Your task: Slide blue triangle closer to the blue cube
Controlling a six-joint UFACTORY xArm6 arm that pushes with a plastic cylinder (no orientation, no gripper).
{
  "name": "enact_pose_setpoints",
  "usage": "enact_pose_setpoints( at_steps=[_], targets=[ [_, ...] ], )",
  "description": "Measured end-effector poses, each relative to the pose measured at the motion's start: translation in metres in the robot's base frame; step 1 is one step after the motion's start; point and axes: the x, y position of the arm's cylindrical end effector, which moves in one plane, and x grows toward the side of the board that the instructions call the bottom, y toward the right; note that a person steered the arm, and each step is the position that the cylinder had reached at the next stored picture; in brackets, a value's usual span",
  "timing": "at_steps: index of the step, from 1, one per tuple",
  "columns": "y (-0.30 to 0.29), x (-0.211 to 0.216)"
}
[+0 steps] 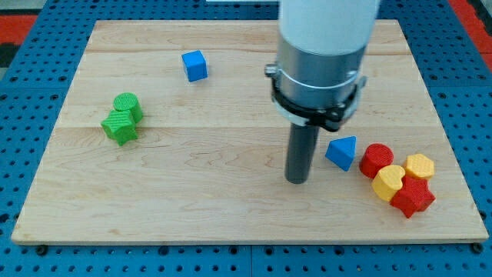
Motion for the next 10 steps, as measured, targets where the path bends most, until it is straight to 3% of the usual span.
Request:
enact_pose_setpoints(
  at_steps=[2,3,4,5,8,10],
  targets=[
    [0.072,-0.001],
    [0.072,-0.008],
    [0.088,-0.047],
    [0.084,-0.078],
    [-0.035,-0.092],
    [-0.039,-0.177]
  ],
)
